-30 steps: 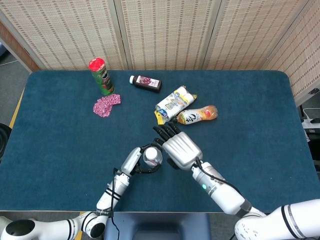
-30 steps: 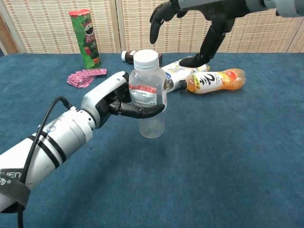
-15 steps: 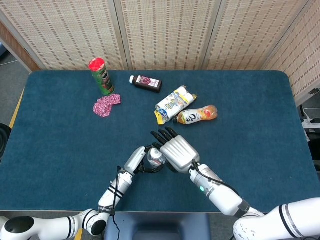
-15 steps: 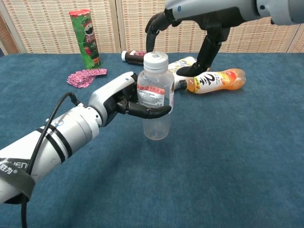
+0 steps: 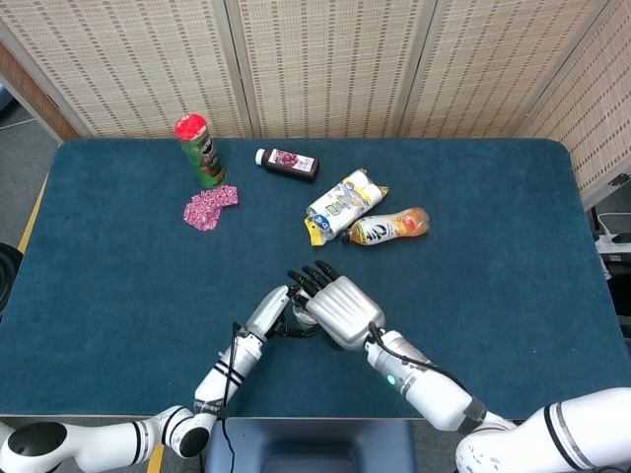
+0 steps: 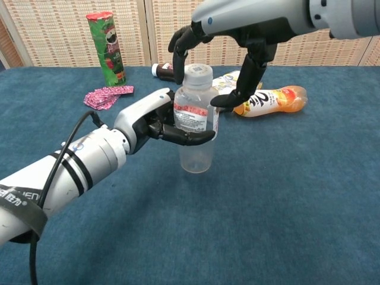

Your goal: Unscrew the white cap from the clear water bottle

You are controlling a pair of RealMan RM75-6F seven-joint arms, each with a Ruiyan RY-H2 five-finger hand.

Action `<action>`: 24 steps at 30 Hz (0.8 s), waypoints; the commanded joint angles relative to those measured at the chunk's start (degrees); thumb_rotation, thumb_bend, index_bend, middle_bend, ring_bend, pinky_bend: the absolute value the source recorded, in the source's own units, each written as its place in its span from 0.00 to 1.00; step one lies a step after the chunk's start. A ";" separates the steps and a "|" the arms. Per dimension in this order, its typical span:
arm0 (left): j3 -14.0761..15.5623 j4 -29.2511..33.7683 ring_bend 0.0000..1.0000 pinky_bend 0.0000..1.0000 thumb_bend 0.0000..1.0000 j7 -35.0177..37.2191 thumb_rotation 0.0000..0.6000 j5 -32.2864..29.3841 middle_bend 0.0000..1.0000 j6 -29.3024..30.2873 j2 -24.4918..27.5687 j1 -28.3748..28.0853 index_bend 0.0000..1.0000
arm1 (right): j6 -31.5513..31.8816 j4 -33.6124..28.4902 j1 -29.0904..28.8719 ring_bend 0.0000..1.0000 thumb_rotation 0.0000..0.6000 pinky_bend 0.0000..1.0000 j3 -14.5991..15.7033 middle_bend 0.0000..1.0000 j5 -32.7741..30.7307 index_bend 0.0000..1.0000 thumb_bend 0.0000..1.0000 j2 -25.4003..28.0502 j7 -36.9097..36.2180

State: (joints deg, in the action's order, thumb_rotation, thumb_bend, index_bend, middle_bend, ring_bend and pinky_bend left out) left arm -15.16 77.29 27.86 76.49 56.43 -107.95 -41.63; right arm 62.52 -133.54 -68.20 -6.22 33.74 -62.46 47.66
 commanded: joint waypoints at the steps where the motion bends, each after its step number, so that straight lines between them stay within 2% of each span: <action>1: -0.44 -0.96 0.64 0.60 0.75 0.50 1.00 -0.54 0.89 -0.53 0.10 -0.35 0.78 | 0.19 -0.61 0.01 0.00 1.00 0.00 0.28 0.00 0.71 0.30 0.31 0.29 0.01; 7: -0.28 -2.07 0.64 0.60 0.75 1.10 1.00 -0.44 0.89 -0.53 0.03 -0.46 0.78 | 2.28 0.28 2.00 0.00 1.00 0.00 -0.45 0.00 4.26 0.25 0.31 0.53 -3.10; 12: -0.01 -1.90 0.64 0.60 0.75 1.17 1.00 0.01 0.89 -0.13 0.14 -0.37 0.78 | 2.64 1.37 2.51 0.00 1.00 0.00 -0.34 0.00 4.36 0.25 0.31 0.88 -3.55; 16: 0.35 -1.42 0.64 0.60 0.75 0.88 1.00 0.56 0.89 0.36 0.34 -0.32 0.78 | 1.04 4.31 3.01 0.00 1.00 0.00 1.08 0.00 1.20 0.26 0.31 1.64 -3.99; 24: 0.05 -1.29 0.64 0.60 0.75 0.41 1.00 0.04 0.89 0.20 0.24 -0.66 0.78 | -1.06 6.35 2.05 0.00 1.00 0.00 1.43 0.00 -0.51 0.26 0.31 0.45 -3.59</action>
State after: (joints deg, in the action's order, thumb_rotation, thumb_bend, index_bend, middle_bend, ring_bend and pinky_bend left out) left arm -15.11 75.99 28.28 76.53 56.64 -107.72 -42.28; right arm 61.49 -127.22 -66.11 -4.78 33.26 -61.97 44.06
